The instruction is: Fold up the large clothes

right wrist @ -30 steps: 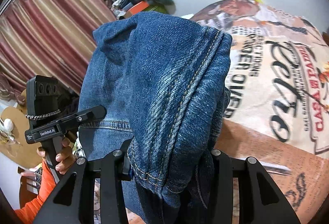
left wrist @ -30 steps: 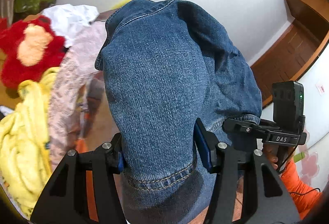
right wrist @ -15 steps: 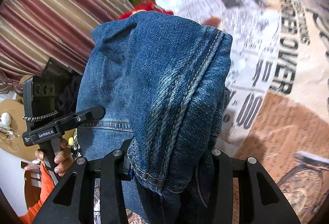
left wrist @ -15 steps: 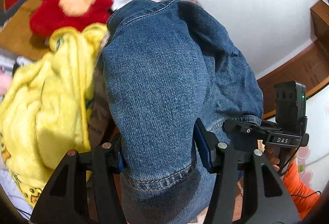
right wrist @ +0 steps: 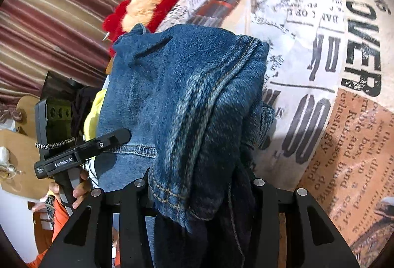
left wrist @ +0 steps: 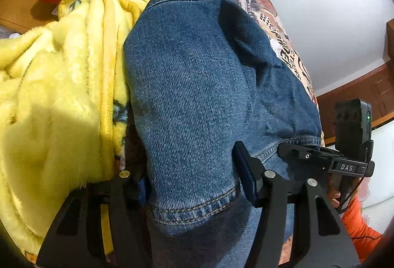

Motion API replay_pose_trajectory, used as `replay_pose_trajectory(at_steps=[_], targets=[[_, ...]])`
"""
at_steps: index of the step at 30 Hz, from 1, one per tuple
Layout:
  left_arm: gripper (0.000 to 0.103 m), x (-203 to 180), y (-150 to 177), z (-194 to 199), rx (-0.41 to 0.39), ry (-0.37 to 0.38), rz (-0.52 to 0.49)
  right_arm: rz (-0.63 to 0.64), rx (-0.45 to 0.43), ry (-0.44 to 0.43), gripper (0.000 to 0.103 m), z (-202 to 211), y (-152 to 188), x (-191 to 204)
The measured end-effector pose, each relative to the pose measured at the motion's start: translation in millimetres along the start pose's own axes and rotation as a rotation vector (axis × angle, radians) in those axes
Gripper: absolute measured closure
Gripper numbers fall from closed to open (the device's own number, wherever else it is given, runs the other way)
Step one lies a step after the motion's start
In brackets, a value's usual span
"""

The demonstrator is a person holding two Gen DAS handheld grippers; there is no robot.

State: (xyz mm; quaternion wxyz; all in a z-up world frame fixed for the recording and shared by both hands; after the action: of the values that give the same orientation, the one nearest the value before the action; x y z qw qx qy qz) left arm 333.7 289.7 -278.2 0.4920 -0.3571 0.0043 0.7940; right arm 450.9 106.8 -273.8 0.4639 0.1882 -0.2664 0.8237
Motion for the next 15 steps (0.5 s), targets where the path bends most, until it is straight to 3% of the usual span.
replay_pose_trajectory(at_steps=[5, 10, 15], targets=[[0.042, -4.9, 3.6, 4.6, -0.015, -0.047, -0.030, 0.016, 0.001, 0.020, 0.055, -0.4, -0.2, -2.4], [0.040, -15.7, 13.4, 17.8, -0.057, -0.149, -0.100, 0.070, -0.022, 0.129, 0.032, 13.0, 9.8, -3.5], [0.034, -21.5, 26.7, 25.1, -0.074, -0.254, -0.189, 0.097, -0.052, 0.166, 0.027, 37.3, 20.8, -7.6]])
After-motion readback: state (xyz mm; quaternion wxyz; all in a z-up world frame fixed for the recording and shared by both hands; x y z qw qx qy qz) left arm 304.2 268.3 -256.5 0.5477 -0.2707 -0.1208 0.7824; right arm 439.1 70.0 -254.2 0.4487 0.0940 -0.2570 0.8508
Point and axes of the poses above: each gripper's, at about its wrist camera, not at the fingertips, and z roughly against the way its jaws point, x to its left, y to its underside, the point moved 5 cm from there along -z, roughly the way its jaws point, and after that the axes turned 3 degrees about -x, right-handed, at the moved point
